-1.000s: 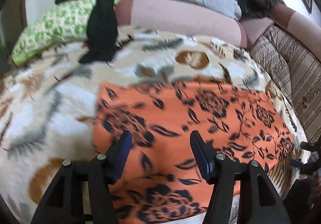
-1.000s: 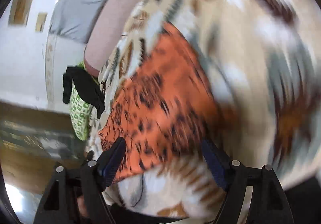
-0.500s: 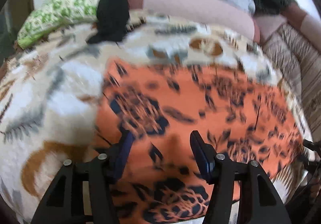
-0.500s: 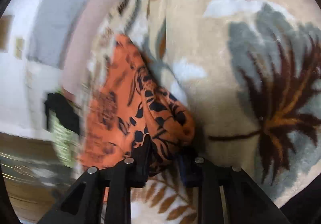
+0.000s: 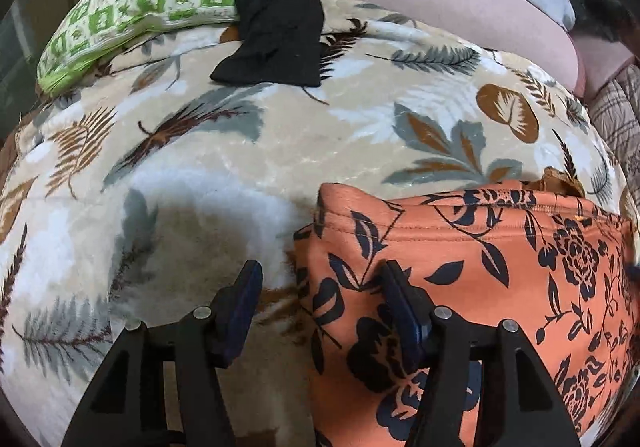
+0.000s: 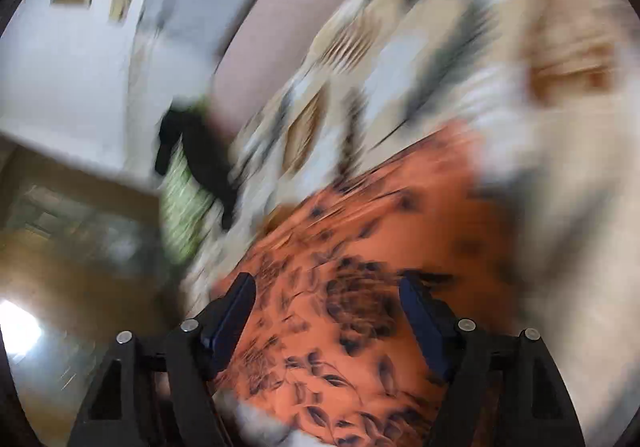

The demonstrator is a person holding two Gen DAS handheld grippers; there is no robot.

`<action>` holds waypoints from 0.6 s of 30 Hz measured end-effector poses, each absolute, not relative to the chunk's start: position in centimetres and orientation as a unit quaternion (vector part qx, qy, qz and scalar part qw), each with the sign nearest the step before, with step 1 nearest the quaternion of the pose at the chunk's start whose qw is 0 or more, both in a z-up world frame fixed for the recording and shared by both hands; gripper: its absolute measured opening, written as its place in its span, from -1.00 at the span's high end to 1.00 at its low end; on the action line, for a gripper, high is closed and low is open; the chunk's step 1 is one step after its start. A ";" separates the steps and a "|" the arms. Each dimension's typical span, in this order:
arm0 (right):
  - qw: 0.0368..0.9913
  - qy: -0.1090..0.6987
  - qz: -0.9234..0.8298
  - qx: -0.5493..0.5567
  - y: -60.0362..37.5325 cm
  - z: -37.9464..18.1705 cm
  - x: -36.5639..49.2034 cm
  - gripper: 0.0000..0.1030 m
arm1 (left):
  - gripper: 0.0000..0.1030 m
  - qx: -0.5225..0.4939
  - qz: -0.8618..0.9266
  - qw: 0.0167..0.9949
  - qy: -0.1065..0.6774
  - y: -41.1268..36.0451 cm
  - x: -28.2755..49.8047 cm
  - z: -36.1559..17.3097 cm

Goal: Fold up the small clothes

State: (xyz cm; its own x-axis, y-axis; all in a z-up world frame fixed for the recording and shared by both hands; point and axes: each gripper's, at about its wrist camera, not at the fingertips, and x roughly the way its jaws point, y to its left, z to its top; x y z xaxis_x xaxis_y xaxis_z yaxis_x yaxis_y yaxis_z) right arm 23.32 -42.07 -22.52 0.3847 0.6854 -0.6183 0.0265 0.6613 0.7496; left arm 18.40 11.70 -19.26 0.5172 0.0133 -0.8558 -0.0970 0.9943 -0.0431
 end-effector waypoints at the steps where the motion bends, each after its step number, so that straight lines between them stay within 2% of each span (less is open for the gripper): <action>1: 0.744 0.527 0.192 0.362 -42.7 -24.4 24.8 -0.48 | -0.23 -0.041 0.034 0.871 0.489 11.7 18.2 -19.1; 3: 0.736 0.496 0.171 0.428 -45.1 -24.6 25.5 -0.48 | -0.23 -0.033 0.041 0.877 0.478 11.6 17.4 -17.9; 6: 0.780 0.437 0.161 0.417 -46.3 -21.2 25.1 -0.52 | -0.23 -0.033 0.021 0.894 0.447 10.6 15.4 -15.9; 9: 0.755 0.504 0.171 0.382 -45.2 -23.0 26.6 -0.59 | -0.24 -0.027 -0.003 0.892 0.450 9.0 14.4 -16.1; 10: 0.756 0.517 0.138 0.377 -45.7 -23.8 26.7 -0.50 | -0.24 -0.024 -0.002 0.889 0.456 8.6 14.3 -16.3; 11: 0.755 0.494 0.123 0.414 -46.8 -23.6 26.0 -0.49 | -0.24 -0.022 0.002 0.889 0.458 8.3 13.9 -16.4; 15: 0.819 0.411 0.099 0.389 -47.1 -17.7 19.5 -0.57 | -0.24 -0.028 0.009 0.891 0.452 7.4 11.8 -15.5; 18: 0.819 0.422 0.135 0.365 -44.5 -16.2 13.1 -0.61 | -0.25 -0.034 0.027 0.894 0.445 6.8 10.5 -14.4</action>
State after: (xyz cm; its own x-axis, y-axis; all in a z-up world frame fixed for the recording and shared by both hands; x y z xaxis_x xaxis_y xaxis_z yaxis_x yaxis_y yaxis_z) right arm 13.13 -44.48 -16.16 0.6070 0.5291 -0.5930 0.0873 0.6972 0.7115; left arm 10.53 6.84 -14.36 0.6019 0.0176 -0.7984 -0.0779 0.9963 -0.0368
